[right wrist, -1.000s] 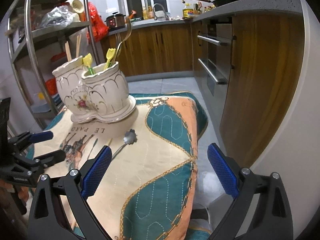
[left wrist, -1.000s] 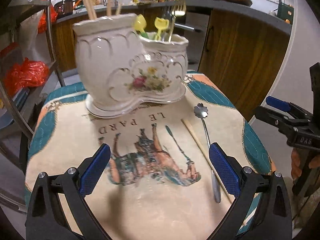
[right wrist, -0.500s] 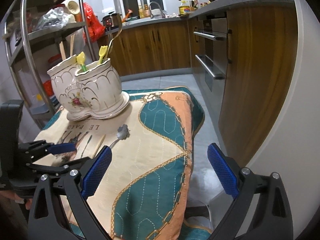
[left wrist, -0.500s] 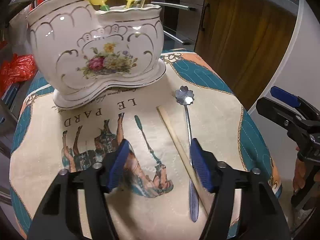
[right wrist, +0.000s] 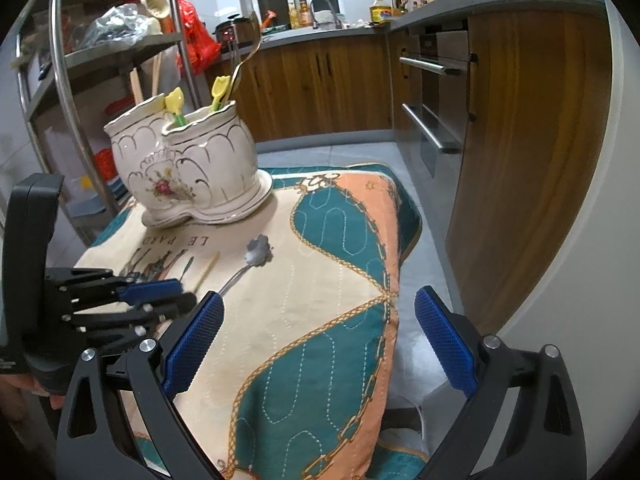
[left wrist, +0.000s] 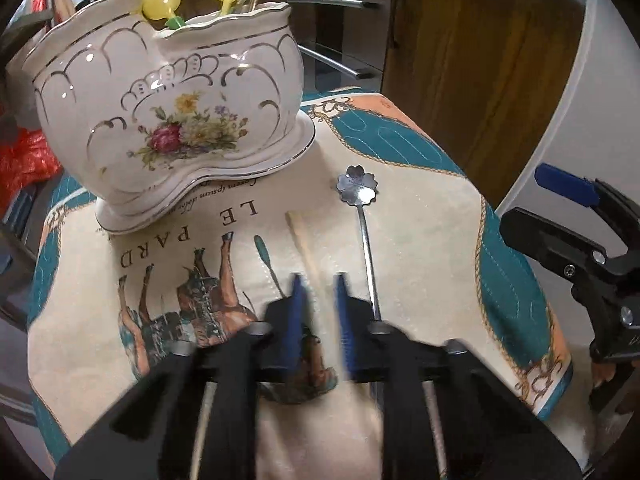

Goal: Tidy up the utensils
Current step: 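Grasp the last chopstick with the left tool while the right grasps the silver spoon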

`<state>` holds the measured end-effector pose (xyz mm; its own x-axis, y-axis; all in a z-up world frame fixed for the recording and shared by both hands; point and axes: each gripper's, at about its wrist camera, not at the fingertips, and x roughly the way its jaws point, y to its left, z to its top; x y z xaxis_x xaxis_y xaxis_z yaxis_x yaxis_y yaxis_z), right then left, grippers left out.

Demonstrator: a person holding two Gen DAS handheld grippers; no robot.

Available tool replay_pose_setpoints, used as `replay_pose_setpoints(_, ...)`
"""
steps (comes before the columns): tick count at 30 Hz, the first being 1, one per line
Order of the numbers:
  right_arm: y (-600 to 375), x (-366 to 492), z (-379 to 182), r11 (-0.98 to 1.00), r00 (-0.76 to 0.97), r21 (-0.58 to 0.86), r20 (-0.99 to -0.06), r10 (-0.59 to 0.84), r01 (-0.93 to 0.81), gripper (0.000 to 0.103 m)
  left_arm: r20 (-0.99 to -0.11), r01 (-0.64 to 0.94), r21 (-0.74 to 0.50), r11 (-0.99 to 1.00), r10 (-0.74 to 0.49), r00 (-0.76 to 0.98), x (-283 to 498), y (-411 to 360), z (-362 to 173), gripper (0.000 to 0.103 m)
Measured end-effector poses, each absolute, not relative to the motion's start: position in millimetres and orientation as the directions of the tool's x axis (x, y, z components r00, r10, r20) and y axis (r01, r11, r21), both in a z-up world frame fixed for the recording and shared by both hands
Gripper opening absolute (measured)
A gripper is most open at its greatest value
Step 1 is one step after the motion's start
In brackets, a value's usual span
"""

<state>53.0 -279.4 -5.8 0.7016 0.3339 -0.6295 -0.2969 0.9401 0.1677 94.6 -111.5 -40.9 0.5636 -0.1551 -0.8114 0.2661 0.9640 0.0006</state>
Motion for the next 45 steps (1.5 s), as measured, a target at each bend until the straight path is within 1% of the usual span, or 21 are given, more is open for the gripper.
replay_pose_setpoints(6, -268.5, 58.1, -9.0, 0.936, 0.667, 0.163, -0.663, 0.339, -0.313, 0.095, -0.812, 0.276, -0.031, 0.961, -0.185, 0.553, 90.2, -87.0, -38.5, 0.006)
replay_pose_setpoints(9, -261.3, 61.7, -10.6, 0.927, 0.644, 0.179, -0.676, 0.359, -0.329, 0.094, -0.813, 0.264, -0.04, 0.964, -0.185, 0.552, 86.3, -70.1, -38.3, 0.006)
replay_pose_setpoints(13, -246.0, 68.9, -13.6, 0.919, 0.607, 0.192, -0.702, 0.374, -0.344, 0.081, -0.811, 0.251, -0.023, 0.968, -0.165, 0.561, 79.3, -51.3, -37.8, 0.006)
replay_pose_setpoints(15, -235.1, 72.8, -15.5, 0.91, 0.575, 0.206, -0.719, 0.39, -0.359, 0.071, -0.809, 0.251, -0.02, 0.968, -0.163, 0.565, 76.5, -45.1, -37.5, 0.006)
replay_pose_setpoints(17, -220.4, 76.0, -18.1, 0.901, 0.54, 0.21, -0.74, 0.401, -0.38, 0.058, -0.806, 0.259, -0.025, 0.965, -0.173, 0.567, 74.2, -41.7, -37.1, 0.006)
replay_pose_setpoints(18, -214.7, 76.6, -19.3, 0.898, 0.528, 0.209, -0.748, 0.402, -0.388, 0.055, -0.804, 0.263, -0.024, 0.964, -0.175, 0.568, 73.3, -41.3, -36.9, 0.006)
replay_pose_setpoints(19, -206.9, 77.6, -20.8, 0.895, 0.513, 0.206, -0.758, 0.402, -0.396, 0.05, -0.802, 0.268, -0.024, 0.963, -0.179, 0.57, 71.4, -40.1, -36.5, 0.006)
replay_pose_setpoints(20, -199.4, 78.2, -22.1, 0.893, 0.503, 0.198, -0.768, 0.397, -0.403, 0.044, -0.8, 0.273, -0.025, 0.962, -0.183, 0.571, 70.8, -39.6, -36.5, 0.006)
replay_pose_setpoints(21, -194.8, 79.2, -23.4, 0.893, 0.498, 0.19, -0.774, 0.391, -0.407, 0.042, -0.799, 0.274, -0.027, 0.961, -0.186, 0.572, 68.9, -38.2, -36.5, 0.006)
replay_pose_setpoints(22, -188.6, 80.3, -25.5, 0.896, 0.491, 0.175, -0.786, 0.377, -0.408, 0.036, -0.798, 0.277, -0.031, 0.96, -0.19, 0.572, 68.8, -37.4, -36.5, 0.006)
replay_pose_setpoints(24, -180.4, 80.4, -26.6, 0.906, 0.503, 0.125, -0.797, 0.334, -0.404, 0.029, -0.796, 0.282, -0.039, 0.959, -0.2, 0.571, 68.1, -35.1, -36.5, 0.006)
replay_pose_setpoints(26, -174.5, 80.7, -26.0, 0.909, 0.509, 0.077, -0.808, 0.297, -0.409, 0.019, -0.795, 0.29, -0.041, 0.956, -0.207, 0.57, 66.2, -31.2, -35.8, 0.006)
replay_pose_setpoints(28, -172.7, 80.9, -25.5, 0.899, 0.492, 0.072, -0.817, 0.301, -0.432, 0.015, -0.795, 0.302, -0.036, 0.953, -0.211, 0.569, 66.3, -33.0, -37.1, 0.006)
replay_pose_setpoints(33, -175.8, 78.5, -22.9, 0.859, 0.447, 0.035, -0.842, 0.3, -0.51, 0.012, -0.8, 0.326, -0.041, 0.944, -0.226, 0.555, 66.7, -28.8, -37.6, 0.007)
replay_pose_setpoints(35, -177.9, 73.1, -21.4, 0.832, 0.43, 0.004, -0.855, 0.291, -0.555, 0.008, -0.804, 0.333, -0.042, 0.942, -0.23, 0.548, 67.4, -28.2, -36.9, 0.009)
replay_pose_setpoints(37, -179.2, 68.0, -21.0, 0.804, 0.414, -0.025, -0.867, 0.279, -0.595, 0.005, -0.809, 0.338, -0.043, 0.94, -0.231, 0.541, 65.2, -23.5, -35.8, 0.016)
replay_pose_setpoints(38, -180.1, 65.0, -20.9, 0.791, 0.407, -0.039, -0.873, 0.271, -0.61, 0.005, -0.81, 0.336, -0.039, 0.941, -0.227, 0.541, 64.0, -21.1, -35.2, 0.022)
replay_pose_setpoints(39, -180.2, 63.0, -20.7, 0.781, 0.401, -0.051, -0.877, 0.263, -0.623, 0.005, -0.811, 0.335, -0.038, 0.941, -0.225, 0.541, 63.0, -19.6, -34.6, 0.025)
replay_pose_setpoints(41, -183.4, 65.5, -19.6, 0.785, 0.406, -0.066, -0.88, 0.245, -0.616, 0.005, -0.815, 0.333, -0.04, 0.942, -0.224, 0.535, 61.5, -16.2, -34.5, 0.025)
replay_pose_setpoints(45, -182.0, 72.2, -21.1, 0.806, 0.402, -0.032, -0.878, 0.26, -0.592, 0.005, -0.819, 0.334, -0.045, 0.942, -0.226, 0.527, 59.6, -14.7, -34.5, 0.025)
